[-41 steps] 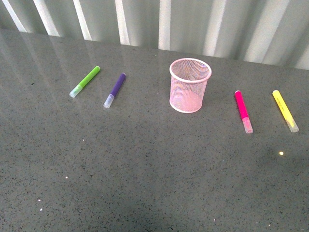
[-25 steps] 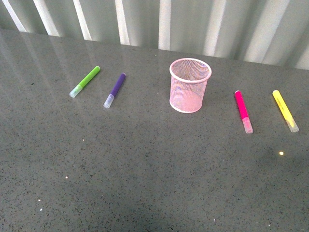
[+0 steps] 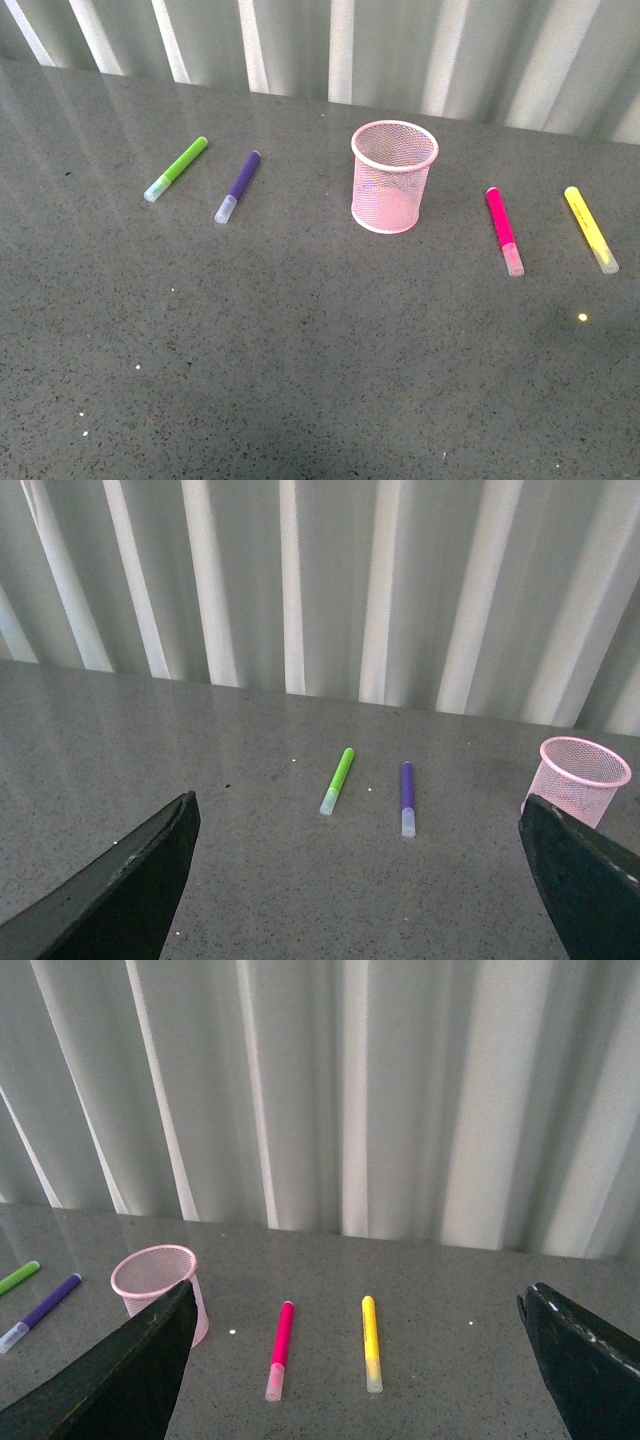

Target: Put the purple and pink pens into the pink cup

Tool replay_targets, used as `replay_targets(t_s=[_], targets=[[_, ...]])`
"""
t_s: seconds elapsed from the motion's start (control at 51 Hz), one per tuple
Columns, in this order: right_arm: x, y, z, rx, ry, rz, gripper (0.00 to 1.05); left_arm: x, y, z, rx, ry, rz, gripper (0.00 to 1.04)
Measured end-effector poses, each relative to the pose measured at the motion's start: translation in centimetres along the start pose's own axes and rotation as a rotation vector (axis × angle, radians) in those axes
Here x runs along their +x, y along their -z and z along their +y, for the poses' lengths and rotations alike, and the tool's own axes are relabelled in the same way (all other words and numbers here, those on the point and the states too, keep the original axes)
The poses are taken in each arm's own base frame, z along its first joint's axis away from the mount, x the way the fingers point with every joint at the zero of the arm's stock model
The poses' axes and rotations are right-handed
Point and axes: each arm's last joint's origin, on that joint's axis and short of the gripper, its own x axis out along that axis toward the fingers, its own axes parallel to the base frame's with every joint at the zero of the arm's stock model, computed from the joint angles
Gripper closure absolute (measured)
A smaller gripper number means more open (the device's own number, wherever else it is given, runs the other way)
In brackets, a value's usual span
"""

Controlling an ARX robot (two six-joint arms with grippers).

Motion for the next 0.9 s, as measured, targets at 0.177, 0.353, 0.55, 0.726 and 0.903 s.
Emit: replay_targets(t_s=[0.177, 0.353, 0.55, 0.726, 0.903], targets=[[0.0, 0.0, 0.0, 0.0, 0.0, 0.0, 0.07, 0.0, 0.0, 0.0, 0.0, 0.0, 0.0, 0.07], [0.0, 0.0, 0.0, 0.0, 0.0, 0.0, 0.07, 0.0, 0.0, 0.0, 0.0, 0.0, 0.0, 0.07], [0.0, 0.0, 0.0, 0.0, -0.001, 0.0, 0.07, 0.4, -0.2, -0.4, -0.142, 0.103, 0.342, 0.07], [0.0, 0.0, 0.0, 0.0, 0.0, 0.0, 0.07, 7.4, -5.6, -0.8, -0.19, 0.104, 0.396, 0.07], [0.0, 0.0, 0.0, 0.0, -0.001, 0.0, 0.07, 16.9, -9.3, -3.0, -0.126, 0.122, 0.43, 0.07]])
